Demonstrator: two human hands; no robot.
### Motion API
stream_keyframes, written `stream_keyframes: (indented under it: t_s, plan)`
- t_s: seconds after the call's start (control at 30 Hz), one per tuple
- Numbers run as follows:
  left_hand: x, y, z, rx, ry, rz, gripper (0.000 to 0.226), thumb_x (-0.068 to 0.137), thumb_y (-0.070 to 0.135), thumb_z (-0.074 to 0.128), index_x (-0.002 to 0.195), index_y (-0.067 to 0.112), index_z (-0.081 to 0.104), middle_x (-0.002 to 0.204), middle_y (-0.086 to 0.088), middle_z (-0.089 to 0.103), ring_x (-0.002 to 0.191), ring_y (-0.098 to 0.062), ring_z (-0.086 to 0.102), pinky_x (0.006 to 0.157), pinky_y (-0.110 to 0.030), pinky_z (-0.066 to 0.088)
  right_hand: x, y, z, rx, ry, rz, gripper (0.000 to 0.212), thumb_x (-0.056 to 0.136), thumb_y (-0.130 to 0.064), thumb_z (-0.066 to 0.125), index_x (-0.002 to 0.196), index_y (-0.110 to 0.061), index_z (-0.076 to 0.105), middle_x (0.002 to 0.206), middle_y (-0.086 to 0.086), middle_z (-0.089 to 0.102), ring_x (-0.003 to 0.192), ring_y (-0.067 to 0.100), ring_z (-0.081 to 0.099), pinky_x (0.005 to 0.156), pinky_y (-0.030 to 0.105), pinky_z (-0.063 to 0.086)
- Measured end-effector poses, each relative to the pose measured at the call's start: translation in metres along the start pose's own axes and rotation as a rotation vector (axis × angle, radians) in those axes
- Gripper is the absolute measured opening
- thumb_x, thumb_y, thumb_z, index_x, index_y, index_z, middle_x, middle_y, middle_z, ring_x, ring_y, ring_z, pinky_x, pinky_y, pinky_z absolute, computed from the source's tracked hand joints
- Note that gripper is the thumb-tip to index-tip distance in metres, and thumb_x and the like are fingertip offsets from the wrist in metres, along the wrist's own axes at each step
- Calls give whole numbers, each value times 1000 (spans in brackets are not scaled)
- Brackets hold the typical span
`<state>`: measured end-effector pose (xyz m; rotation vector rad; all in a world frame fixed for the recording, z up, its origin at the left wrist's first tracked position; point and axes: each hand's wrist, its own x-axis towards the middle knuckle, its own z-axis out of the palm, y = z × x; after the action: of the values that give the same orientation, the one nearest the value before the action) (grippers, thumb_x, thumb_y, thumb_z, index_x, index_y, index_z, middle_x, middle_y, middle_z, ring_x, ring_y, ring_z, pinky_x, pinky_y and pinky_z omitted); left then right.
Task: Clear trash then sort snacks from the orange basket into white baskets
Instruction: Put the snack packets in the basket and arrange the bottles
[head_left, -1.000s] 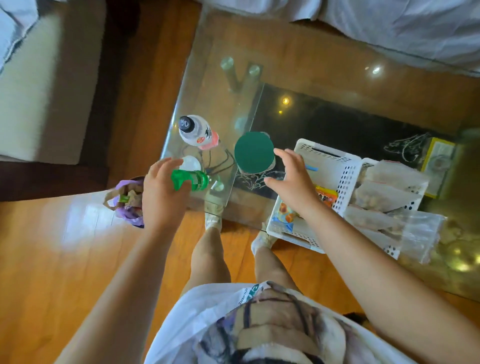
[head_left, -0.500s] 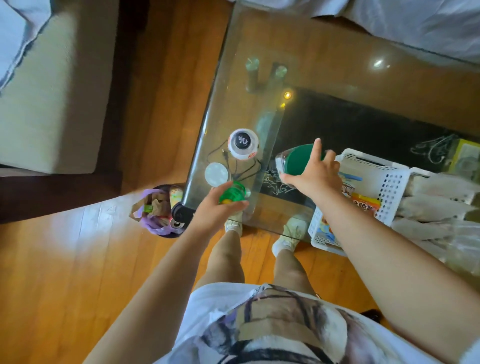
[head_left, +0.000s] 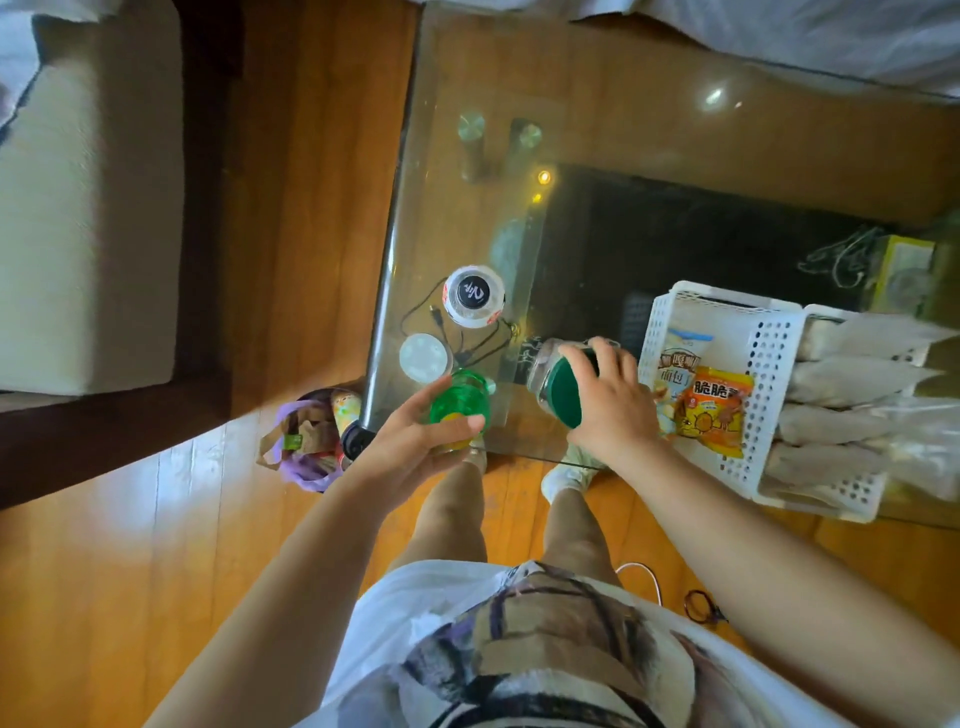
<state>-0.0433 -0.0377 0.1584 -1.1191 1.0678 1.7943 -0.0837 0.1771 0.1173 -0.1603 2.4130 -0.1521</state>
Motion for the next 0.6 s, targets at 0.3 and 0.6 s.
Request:
stream_keyframes:
  t_s: [0.3,0.6]
  plan:
    - [4,-3,1,-78,-3,44,73,60,9,73,128,22,52,124,-8,57,108,-25,63,89,-33,52,-19,8,12,-125,-45,-137,96,62,-11,77,138,-29,22,147,5,19,135,30,17,99,44,38]
    - [6,-11,-3,-45,4,79,74,62,10,75,130,24,51,123,-8,60,105,-22,66,86,-31,56,7,-21,-25,214,75,-167,69,84,-32,62,142,-19,27,137,10,42,121,29,47,95,41,43]
